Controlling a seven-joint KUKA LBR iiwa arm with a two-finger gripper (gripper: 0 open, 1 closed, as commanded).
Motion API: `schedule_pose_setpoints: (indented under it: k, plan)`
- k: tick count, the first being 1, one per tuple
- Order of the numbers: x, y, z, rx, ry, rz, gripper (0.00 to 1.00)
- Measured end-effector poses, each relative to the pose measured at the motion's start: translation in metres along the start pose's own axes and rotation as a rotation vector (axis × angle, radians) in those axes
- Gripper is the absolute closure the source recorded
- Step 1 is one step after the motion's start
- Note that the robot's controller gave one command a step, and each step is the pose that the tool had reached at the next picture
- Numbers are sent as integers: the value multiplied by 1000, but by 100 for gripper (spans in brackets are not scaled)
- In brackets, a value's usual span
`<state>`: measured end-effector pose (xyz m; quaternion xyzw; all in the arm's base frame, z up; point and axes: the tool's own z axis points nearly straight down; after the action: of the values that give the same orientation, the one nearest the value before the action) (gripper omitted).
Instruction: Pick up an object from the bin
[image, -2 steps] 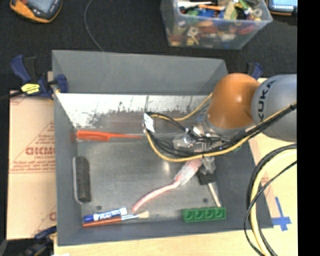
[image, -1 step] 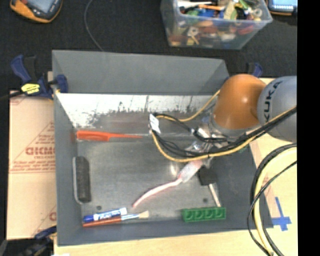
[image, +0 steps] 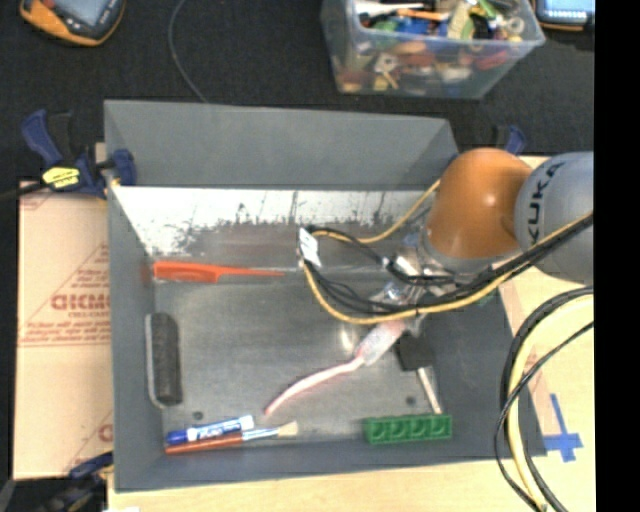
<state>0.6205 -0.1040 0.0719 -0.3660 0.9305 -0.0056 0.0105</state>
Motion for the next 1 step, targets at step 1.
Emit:
schedule_pose_setpoints:
  k: [1]
  plan:
    - [0, 0, -7, 2, -2, 2, 100]
